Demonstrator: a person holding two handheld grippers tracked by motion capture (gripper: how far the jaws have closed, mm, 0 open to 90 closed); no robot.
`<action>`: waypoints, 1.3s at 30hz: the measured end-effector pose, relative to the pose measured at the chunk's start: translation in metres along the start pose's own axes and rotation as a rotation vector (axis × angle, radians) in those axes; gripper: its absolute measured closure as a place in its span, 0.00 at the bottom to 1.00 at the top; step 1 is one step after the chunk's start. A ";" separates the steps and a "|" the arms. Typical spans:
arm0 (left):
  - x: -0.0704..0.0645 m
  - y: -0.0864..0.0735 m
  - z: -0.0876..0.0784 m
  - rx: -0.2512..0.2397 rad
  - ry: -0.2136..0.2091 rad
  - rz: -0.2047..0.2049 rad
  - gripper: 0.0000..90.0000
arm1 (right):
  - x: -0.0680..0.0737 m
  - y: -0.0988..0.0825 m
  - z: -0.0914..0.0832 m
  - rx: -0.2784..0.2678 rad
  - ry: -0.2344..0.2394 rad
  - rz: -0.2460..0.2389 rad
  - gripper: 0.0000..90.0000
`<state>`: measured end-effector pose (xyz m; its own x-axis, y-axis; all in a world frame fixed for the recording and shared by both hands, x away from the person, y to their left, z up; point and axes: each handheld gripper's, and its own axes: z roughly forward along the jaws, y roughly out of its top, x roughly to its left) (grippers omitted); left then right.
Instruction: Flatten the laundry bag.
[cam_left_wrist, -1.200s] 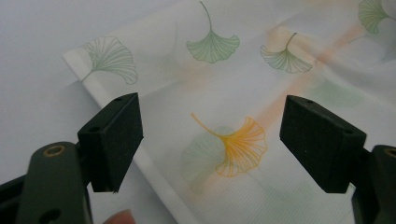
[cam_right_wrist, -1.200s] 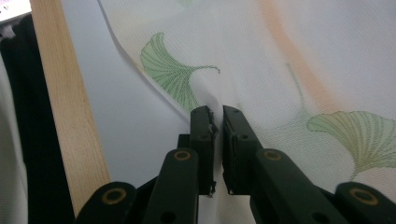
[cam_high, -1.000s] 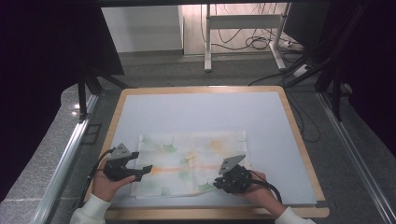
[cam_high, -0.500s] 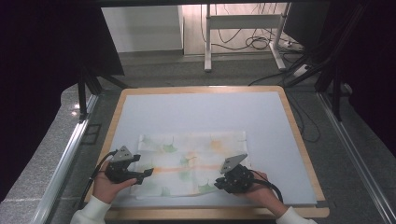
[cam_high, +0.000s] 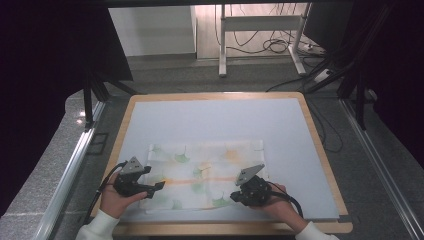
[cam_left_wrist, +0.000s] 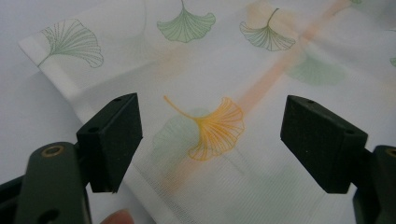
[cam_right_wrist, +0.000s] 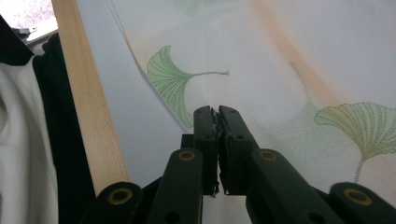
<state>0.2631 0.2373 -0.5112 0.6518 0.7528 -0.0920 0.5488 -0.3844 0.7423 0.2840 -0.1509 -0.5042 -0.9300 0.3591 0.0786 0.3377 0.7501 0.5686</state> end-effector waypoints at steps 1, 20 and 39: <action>0.000 0.000 0.000 0.000 -0.001 0.000 0.23 | 0.000 0.000 0.000 -0.001 0.001 0.001 0.97; -0.015 -0.011 -0.001 0.024 -0.054 0.056 0.23 | -0.008 0.006 -0.014 -0.081 0.003 0.037 0.99; -0.008 -0.053 -0.031 0.135 -0.040 0.119 0.27 | -0.011 0.003 -0.011 -0.067 0.020 0.057 0.98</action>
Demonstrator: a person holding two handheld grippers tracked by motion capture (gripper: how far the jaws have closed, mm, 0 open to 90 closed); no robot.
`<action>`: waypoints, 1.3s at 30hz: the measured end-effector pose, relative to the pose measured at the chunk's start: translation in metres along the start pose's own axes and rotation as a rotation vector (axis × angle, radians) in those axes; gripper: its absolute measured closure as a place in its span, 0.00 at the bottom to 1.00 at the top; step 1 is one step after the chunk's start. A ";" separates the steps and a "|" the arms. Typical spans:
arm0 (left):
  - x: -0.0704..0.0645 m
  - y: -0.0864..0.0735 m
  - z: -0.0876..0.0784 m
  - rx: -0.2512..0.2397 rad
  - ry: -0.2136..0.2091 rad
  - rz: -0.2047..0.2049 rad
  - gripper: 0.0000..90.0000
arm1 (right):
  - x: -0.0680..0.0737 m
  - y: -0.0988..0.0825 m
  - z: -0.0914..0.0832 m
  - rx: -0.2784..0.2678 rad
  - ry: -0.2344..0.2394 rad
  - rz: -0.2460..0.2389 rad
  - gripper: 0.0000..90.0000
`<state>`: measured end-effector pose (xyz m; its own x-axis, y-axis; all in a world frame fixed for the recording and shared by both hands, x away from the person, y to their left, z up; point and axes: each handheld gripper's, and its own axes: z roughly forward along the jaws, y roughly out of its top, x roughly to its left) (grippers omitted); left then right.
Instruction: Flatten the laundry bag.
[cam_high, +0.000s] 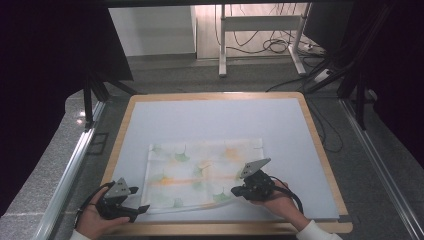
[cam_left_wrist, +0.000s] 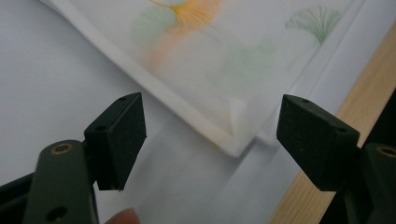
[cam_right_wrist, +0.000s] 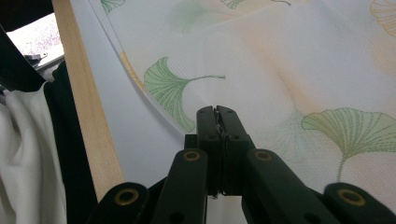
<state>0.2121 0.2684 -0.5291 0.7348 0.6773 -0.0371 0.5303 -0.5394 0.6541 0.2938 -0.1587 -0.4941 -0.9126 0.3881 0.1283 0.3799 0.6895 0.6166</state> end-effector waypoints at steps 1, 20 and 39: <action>-0.001 0.000 0.002 0.006 -0.006 0.010 0.27 | 0.000 0.000 0.000 0.002 0.000 0.003 0.98; 0.001 0.014 0.017 0.030 -0.020 0.027 0.88 | 0.000 -0.002 0.003 0.015 0.010 0.012 0.97; 0.007 0.028 -0.006 -0.098 -0.078 -0.102 0.98 | 0.004 -0.001 0.005 0.000 -0.023 -0.023 0.61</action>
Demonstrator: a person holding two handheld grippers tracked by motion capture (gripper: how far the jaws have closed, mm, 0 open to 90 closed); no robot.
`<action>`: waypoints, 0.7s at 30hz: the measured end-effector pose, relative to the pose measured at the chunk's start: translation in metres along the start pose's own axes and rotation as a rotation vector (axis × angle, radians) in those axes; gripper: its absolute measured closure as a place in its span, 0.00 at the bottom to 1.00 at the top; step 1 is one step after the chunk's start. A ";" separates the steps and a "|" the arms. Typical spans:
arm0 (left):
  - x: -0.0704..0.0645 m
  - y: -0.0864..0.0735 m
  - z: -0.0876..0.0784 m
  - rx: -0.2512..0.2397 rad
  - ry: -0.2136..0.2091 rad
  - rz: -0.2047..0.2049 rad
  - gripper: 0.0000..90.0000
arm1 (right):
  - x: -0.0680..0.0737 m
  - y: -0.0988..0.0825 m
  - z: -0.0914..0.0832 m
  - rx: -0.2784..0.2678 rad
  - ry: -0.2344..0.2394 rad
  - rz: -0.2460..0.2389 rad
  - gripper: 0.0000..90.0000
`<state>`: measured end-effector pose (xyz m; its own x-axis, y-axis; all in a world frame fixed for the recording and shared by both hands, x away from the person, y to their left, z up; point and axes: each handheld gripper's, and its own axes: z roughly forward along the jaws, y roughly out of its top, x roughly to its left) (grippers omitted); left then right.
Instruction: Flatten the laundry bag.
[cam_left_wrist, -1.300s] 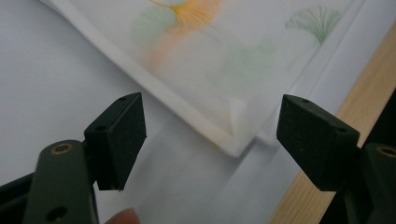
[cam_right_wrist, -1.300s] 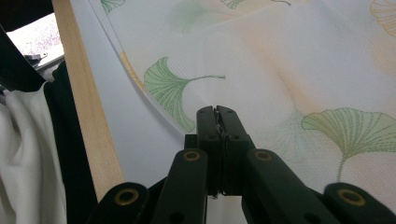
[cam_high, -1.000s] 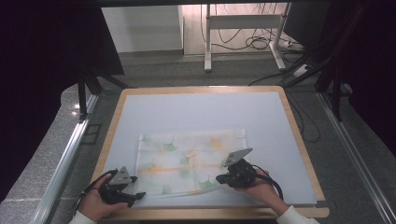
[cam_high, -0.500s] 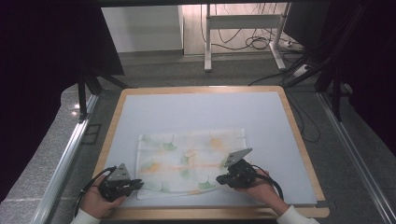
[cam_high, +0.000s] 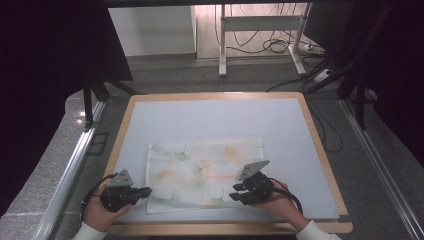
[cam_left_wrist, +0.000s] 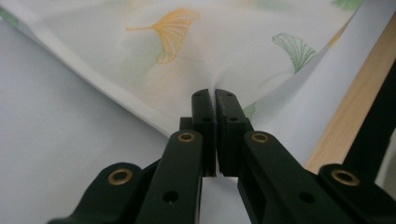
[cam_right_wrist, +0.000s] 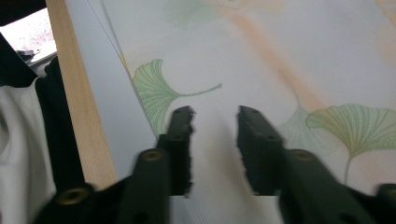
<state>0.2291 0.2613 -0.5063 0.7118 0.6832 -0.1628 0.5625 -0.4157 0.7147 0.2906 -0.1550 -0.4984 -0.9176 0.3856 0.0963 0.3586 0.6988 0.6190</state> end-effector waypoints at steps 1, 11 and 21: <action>0.000 0.002 -0.001 -0.010 -0.005 -0.007 0.99 | 0.002 0.002 0.001 -0.002 0.002 -0.009 0.56; 0.000 0.015 -0.002 -0.027 -0.011 -0.020 0.99 | 0.040 0.039 0.045 0.001 -0.022 -0.119 0.29; 0.004 0.015 -0.004 -0.033 -0.018 -0.032 0.99 | 0.057 0.055 0.076 0.028 -0.147 -0.173 0.49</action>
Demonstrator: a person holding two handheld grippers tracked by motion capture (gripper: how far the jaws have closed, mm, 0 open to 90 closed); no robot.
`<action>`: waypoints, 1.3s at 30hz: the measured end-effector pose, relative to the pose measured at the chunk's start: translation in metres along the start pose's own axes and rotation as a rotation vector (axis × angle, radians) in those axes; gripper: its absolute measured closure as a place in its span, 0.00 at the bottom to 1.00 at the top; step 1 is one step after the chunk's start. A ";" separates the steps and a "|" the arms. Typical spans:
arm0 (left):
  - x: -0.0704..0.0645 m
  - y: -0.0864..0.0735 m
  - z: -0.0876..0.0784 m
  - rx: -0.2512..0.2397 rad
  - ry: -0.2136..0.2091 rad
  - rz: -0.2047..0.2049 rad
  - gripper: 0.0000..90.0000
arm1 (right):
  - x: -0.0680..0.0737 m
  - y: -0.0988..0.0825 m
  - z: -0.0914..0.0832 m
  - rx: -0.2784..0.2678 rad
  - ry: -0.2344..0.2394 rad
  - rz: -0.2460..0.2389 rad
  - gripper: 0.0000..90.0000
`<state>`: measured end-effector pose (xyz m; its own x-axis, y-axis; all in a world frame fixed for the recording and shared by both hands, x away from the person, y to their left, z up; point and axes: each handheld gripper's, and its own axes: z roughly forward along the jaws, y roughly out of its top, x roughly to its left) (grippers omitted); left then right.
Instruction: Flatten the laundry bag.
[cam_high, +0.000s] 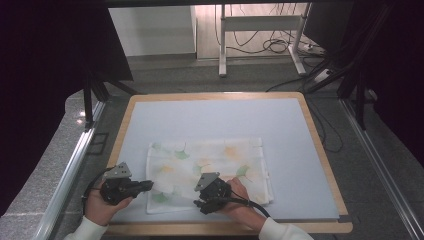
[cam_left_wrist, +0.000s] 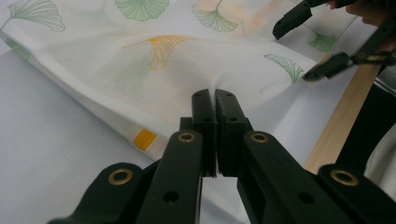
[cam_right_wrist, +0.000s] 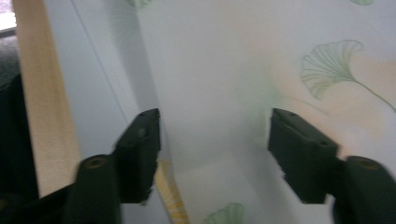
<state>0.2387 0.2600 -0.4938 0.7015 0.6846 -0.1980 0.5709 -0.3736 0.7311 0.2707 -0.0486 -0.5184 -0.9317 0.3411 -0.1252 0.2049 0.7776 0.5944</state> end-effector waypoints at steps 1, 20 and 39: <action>0.000 0.000 0.001 0.000 -0.002 -0.001 0.99 | -0.002 -0.002 -0.002 0.001 -0.010 0.001 0.54; -0.001 0.005 0.004 0.001 -0.015 0.013 0.99 | -0.026 -0.016 -0.051 -0.040 -0.055 0.004 0.98; -0.001 0.017 0.005 -0.041 -0.006 0.041 0.99 | -0.048 -0.006 -0.073 -0.110 -0.010 0.035 0.99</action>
<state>0.2496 0.2501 -0.4842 0.7268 0.6653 -0.1708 0.5235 -0.3755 0.7648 0.2928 -0.1082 -0.4578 -0.9213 0.3730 -0.1102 0.2030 0.7028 0.6818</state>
